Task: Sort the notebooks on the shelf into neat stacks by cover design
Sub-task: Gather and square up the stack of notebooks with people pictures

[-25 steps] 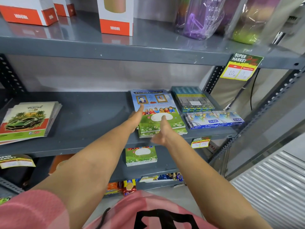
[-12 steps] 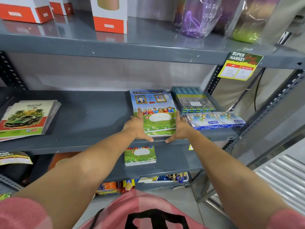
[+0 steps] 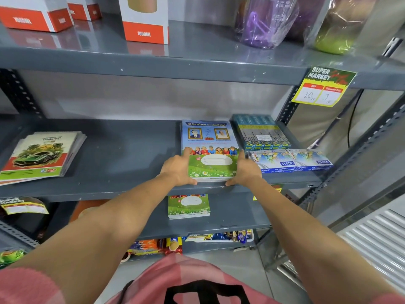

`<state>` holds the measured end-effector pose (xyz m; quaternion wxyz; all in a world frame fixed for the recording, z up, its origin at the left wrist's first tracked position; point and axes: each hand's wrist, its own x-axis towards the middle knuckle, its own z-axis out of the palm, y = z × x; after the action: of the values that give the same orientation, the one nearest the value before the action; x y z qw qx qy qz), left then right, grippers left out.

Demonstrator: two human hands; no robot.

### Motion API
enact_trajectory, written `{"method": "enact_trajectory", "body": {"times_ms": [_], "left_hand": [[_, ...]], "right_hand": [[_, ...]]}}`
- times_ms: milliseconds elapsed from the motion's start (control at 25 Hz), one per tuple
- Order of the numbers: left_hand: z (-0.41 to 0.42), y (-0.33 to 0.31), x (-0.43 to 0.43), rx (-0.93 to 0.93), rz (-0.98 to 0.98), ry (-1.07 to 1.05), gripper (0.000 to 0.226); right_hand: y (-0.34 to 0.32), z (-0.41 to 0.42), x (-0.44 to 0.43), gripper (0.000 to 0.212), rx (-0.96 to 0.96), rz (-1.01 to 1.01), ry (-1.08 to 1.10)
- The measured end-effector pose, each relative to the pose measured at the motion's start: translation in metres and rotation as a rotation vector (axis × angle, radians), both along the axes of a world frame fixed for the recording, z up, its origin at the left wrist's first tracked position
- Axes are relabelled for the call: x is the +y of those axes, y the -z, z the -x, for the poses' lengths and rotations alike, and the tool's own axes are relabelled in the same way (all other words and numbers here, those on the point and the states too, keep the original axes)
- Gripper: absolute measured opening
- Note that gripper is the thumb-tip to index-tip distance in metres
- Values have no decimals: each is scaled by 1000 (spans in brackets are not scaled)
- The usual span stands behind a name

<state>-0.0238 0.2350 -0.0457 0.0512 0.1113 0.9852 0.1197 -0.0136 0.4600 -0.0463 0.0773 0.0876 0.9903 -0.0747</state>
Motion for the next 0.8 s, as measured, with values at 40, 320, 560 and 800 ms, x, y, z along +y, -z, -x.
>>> {"method": "enact_trajectory", "body": {"times_ms": [40,320,560,800], "left_hand": [[0,-1,-1,-10,-5,-1,98],[-1,-5,11,-131,-98,-132,120],[-5,8,5,-83,-198,-203,69],[-10,-1,11,-85,-119,-159,84]], "right_hand": [[1,0,2,127,3,-13,18],[-3,3,1,124,-115,344,109],[2,0,5,108,-58,163,88],[-4,-2,16,117,-181,182,-32]]}}
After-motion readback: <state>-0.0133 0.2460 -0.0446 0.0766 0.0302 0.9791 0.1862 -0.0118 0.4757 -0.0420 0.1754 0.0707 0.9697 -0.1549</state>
